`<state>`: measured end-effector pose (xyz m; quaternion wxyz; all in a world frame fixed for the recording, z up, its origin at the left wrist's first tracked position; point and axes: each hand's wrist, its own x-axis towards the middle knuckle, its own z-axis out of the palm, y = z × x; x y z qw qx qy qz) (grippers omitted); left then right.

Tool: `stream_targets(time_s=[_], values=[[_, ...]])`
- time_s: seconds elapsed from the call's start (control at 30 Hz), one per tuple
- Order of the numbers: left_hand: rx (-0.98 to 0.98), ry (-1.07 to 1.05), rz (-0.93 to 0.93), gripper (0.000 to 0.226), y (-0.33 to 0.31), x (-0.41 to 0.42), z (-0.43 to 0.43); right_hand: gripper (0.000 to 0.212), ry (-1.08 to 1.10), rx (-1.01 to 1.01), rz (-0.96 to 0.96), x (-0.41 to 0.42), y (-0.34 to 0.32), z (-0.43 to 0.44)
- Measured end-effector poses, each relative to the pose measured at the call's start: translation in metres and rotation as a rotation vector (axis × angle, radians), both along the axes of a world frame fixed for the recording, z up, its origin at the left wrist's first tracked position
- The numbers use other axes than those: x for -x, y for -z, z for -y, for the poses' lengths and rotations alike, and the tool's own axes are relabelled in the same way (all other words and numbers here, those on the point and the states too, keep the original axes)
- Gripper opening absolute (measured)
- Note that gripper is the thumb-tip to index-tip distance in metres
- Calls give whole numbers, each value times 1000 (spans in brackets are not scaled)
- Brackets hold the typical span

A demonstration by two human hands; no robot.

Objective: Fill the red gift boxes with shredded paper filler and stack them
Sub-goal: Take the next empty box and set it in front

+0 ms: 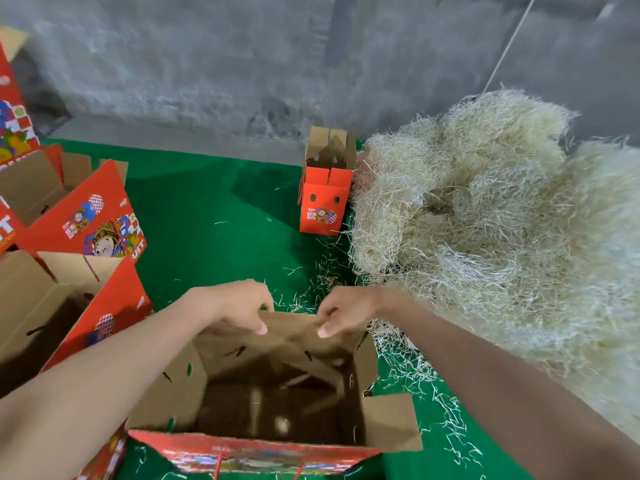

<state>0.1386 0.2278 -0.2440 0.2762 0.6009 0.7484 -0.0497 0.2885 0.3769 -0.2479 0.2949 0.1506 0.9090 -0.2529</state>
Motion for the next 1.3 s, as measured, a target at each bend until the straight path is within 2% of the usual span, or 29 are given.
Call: stream_targets(time_s=[0.07,0.13,0.2,0.27,0.37,0.47,0.53,0.63,0.67,0.73,0.83,0.9,0.97,1.0,1.07,1.13,1.23,1.3], values=[[-80,28,21,22,2,-14,-11,26,-10,-65,-106,-6,4,5],[-111,48,-55,12,5,-24,-22,30,-32,-169,-221,-7,3,9],[-133,32,-162,25,7,-26,-29,35,-38,-257,-308,-7,0,10],[-152,3,-197,32,9,-23,-33,29,28,-296,-367,-8,4,7],[-169,-93,-209,23,15,-26,-39,14,116,-347,-383,-12,10,3],[-271,-173,-231,22,19,-39,-48,24,153,-354,-491,-20,10,-3],[-415,-206,-169,31,17,-52,-60,34,218,-402,-612,-34,3,-19],[-608,-294,137,34,6,-77,-89,34,419,-496,-763,-66,-16,-60],[-645,-313,226,31,0,-89,-101,36,485,-537,-744,-79,-22,-77],[-688,-319,350,27,-11,-113,-129,53,586,-641,-555,-107,-30,-112],[-695,-324,499,28,-21,-150,-168,106,568,-690,-236,-151,-20,-152],[-685,-345,562,30,-24,-170,-187,127,542,-641,-133,-177,2,-160],[-675,-385,605,35,-25,-183,-202,123,518,-687,-79,-195,27,-161],[-669,-414,638,41,-26,-188,-207,109,531,-735,-93,-200,36,-162],[-682,-474,702,61,-25,-190,-213,83,688,-709,-279,-199,33,-166],[-735,-494,711,88,-26,-188,-216,71,866,-476,-601,-189,4,-176],[-816,-455,799,112,-38,-187,-223,61,1018,-205,-970,-176,-51,-191],[-839,-393,858,122,-46,-191,-229,67,1074,-42,-1048,-169,-80,-190]])
